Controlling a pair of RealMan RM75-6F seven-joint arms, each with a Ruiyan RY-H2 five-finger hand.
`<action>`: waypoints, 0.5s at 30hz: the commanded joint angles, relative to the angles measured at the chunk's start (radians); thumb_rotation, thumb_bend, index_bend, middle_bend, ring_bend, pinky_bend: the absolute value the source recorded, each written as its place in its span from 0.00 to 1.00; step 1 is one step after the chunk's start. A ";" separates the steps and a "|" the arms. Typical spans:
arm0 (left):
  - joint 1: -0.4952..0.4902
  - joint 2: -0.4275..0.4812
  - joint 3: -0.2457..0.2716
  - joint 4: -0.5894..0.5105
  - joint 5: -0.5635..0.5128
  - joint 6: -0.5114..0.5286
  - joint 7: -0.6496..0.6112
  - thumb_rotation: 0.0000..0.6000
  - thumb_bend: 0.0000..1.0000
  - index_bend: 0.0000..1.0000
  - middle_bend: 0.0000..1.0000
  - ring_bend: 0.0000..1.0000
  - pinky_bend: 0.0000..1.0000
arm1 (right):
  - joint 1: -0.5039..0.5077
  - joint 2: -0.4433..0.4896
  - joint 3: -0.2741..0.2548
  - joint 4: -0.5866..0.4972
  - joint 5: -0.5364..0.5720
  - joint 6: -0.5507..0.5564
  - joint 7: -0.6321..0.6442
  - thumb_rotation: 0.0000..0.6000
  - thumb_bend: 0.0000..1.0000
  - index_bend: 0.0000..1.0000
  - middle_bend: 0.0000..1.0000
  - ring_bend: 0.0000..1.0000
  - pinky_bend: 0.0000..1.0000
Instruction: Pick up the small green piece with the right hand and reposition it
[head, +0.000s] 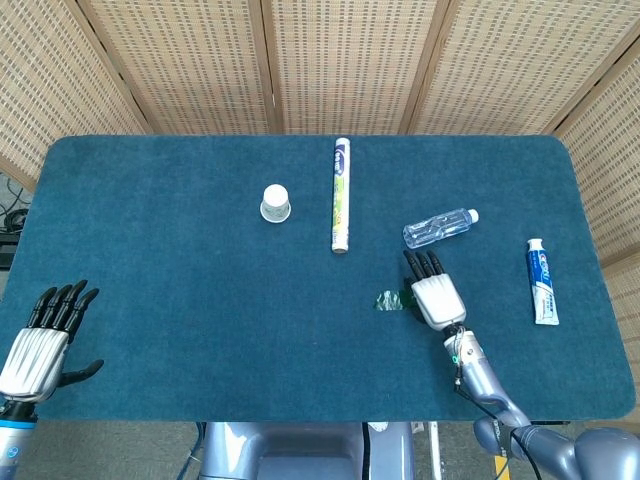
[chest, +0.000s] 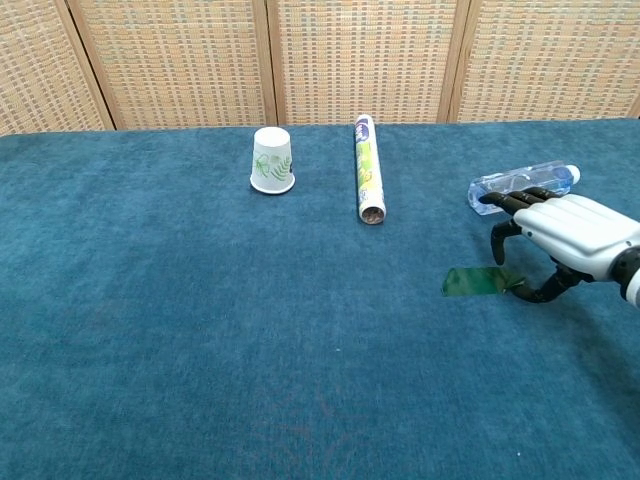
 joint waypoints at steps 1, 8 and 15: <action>0.000 0.000 0.000 0.000 -0.001 0.000 -0.001 1.00 0.09 0.00 0.00 0.00 0.00 | 0.002 -0.001 0.001 -0.001 -0.002 0.001 0.000 1.00 0.23 0.46 0.05 0.00 0.00; 0.000 0.002 -0.001 0.000 0.000 0.003 -0.005 1.00 0.09 0.00 0.00 0.00 0.00 | 0.003 0.000 0.001 -0.009 0.001 -0.004 -0.010 1.00 0.23 0.49 0.07 0.00 0.00; 0.000 0.003 0.000 0.000 0.003 0.003 -0.008 1.00 0.09 0.00 0.00 0.00 0.00 | 0.002 0.002 0.002 -0.013 0.007 -0.010 -0.014 1.00 0.25 0.54 0.09 0.00 0.00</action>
